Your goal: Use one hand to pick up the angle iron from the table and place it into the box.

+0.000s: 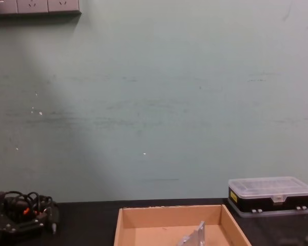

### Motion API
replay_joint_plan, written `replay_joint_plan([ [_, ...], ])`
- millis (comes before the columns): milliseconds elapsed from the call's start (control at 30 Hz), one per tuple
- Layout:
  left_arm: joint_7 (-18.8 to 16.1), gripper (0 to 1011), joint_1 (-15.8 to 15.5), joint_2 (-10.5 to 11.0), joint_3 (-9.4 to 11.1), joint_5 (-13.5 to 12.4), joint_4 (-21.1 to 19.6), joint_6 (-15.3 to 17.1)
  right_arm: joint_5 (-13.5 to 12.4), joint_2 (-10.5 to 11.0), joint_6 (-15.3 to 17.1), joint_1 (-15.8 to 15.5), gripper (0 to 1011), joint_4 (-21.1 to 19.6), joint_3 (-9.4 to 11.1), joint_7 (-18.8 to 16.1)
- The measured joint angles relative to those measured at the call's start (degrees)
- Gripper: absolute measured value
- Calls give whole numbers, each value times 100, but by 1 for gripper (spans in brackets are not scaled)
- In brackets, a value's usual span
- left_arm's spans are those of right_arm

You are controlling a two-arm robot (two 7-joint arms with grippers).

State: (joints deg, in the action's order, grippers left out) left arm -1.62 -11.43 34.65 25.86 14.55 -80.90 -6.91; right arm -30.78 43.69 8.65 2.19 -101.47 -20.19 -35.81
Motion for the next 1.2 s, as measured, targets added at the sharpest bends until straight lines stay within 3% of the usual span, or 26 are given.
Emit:
replay_joint_plan([
  [267,0,1000,0,0,0,0,0,0,-202,226,186,-266,1004,-269,-261,-131],
  [633,0,1000,0,0,0,0,0,0,-199,334,267,-265,1004,-309,-660,-207],
  [833,0,1000,0,-1,0,0,0,0,95,367,205,-181,1004,-297,-839,-63],
  [967,0,1000,0,0,0,0,0,0,551,367,125,-96,1004,-272,-989,93],
  [1200,0,1000,0,0,0,0,0,0,917,248,103,-37,1004,-163,-1104,141],
])
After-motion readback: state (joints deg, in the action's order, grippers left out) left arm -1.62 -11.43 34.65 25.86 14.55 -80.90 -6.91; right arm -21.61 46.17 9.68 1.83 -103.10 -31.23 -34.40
